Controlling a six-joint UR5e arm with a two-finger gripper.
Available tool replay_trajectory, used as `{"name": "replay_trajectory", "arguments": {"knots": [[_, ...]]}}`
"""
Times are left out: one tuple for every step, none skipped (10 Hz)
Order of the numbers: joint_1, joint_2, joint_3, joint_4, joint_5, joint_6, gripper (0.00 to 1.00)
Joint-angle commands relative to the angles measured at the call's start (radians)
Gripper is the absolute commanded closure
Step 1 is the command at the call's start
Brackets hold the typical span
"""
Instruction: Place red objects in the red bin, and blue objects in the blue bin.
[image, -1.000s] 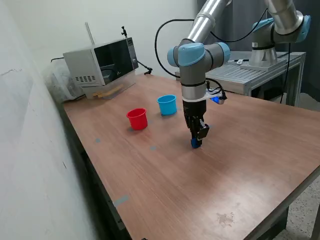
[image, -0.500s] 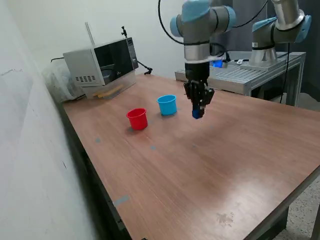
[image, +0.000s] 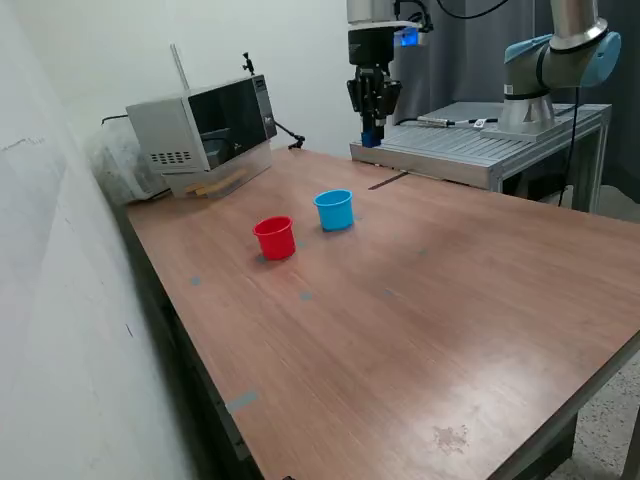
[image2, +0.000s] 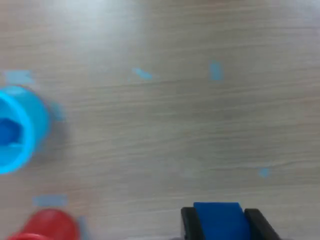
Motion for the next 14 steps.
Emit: {"name": "replay_trajectory", "arguments": {"knots": [[-0.113, -0.024, 0.034, 0.009, 0.000, -0.046, 1.00], [-0.150, -0.018, 0.047, 0.006, 0.003, -0.065, 1.00], [-0.178, -0.001, 0.057, 0.001, 0.003, -0.068, 1.00], [-0.204, 0.029, 0.066, -0.003, 0.003, -0.069, 1.00], [-0.246, 0.068, 0.081, -0.032, 0.003, -0.072, 1.00], [-0.276, 0.094, 0.093, -0.051, 0.003, -0.074, 1.00], [-0.296, 0.115, 0.100, -0.068, 0.003, -0.079, 1.00], [-0.319, 0.131, 0.103, -0.081, 0.003, -0.089, 1.00], [-0.334, 0.142, 0.103, -0.085, 0.003, -0.094, 1.00], [-0.334, 0.145, 0.106, -0.094, 0.003, -0.094, 1.00], [-0.334, 0.145, 0.113, -0.101, 0.003, -0.100, 1.00], [-0.334, 0.145, 0.121, -0.115, 0.003, -0.105, 1.00], [-0.334, 0.145, 0.129, -0.120, 0.003, -0.105, 1.00], [-0.334, 0.145, 0.135, -0.121, 0.003, -0.105, 1.00]]}}
